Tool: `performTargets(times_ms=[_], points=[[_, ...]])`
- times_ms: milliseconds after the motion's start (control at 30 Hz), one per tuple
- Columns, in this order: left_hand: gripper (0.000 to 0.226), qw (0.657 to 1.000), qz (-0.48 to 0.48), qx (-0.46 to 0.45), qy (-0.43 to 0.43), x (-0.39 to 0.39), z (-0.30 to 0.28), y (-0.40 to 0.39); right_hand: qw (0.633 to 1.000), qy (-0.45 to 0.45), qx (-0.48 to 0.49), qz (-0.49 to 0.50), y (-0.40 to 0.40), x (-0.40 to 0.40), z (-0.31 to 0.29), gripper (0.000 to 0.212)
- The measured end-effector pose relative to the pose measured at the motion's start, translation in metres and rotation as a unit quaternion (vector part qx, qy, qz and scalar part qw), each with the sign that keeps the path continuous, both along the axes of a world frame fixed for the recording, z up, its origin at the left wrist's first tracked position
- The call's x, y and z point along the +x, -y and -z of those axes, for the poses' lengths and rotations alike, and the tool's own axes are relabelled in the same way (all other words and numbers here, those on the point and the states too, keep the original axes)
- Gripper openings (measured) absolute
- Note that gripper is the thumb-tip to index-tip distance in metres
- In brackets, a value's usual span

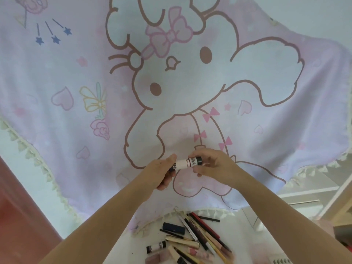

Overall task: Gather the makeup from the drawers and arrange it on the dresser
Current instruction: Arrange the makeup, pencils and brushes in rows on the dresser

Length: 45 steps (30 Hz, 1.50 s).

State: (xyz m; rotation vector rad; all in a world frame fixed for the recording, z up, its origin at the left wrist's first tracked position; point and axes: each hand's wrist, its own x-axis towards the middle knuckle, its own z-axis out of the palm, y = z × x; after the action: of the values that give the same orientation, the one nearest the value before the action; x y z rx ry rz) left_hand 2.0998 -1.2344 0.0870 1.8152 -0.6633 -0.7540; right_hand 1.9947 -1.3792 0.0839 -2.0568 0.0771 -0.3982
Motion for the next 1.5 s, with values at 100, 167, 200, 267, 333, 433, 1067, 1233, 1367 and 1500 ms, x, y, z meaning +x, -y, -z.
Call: performTargets(times_ms=[100, 167, 200, 267, 333, 433, 1067, 1233, 1367, 1500], points=[[0.049, 1.000, 0.014, 0.019, -0.008, -0.003, 0.012, 0.004, 0.999, -0.036, -0.001, -0.002, 0.003, -0.004, 0.009, 0.045], [0.052, 0.999, 0.027, 0.034, -0.008, -0.006, 0.022, 0.009, 0.997, -0.079, 0.012, 0.006, 0.004, -0.006, 0.015, 0.043], [0.052, 0.999, 0.035, 0.039, -0.012, -0.008, 0.028, 0.011, 0.995, -0.101, 0.005, 0.013, 0.003, -0.007, 0.019, 0.037], [0.052, 0.997, 0.053, 0.048, -0.028, -0.013, 0.042, 0.016, 0.991, -0.128, 0.020, 0.022, 0.003, -0.009, 0.029, 0.019], [0.053, 0.995, 0.068, 0.056, -0.052, -0.017, 0.056, 0.022, 0.988, -0.133, 0.066, 0.041, 0.004, -0.013, 0.042, 0.010], [0.051, 0.990, 0.079, 0.099, -0.065, -0.024, 0.081, 0.033, 0.979, -0.169, 0.074, 0.086, 0.012, -0.019, 0.065, 0.014], [0.029, 0.811, 0.233, 0.434, 0.315, -0.017, 0.248, 0.023, 0.794, -0.493, -0.272, 0.231, 0.106, -0.046, 0.235, 0.023], [0.029, 0.804, 0.245, 0.416, 0.348, -0.014, 0.252, 0.026, 0.797, -0.485, -0.269, 0.238, 0.113, -0.037, 0.238, 0.021], [0.029, 0.804, 0.247, 0.398, 0.368, -0.013, 0.252, 0.027, 0.797, -0.475, -0.277, 0.250, 0.114, -0.040, 0.239, 0.022], [0.030, 0.813, 0.240, 0.379, 0.370, -0.011, 0.253, 0.025, 0.815, -0.431, -0.264, 0.283, 0.109, -0.051, 0.230, 0.027]])
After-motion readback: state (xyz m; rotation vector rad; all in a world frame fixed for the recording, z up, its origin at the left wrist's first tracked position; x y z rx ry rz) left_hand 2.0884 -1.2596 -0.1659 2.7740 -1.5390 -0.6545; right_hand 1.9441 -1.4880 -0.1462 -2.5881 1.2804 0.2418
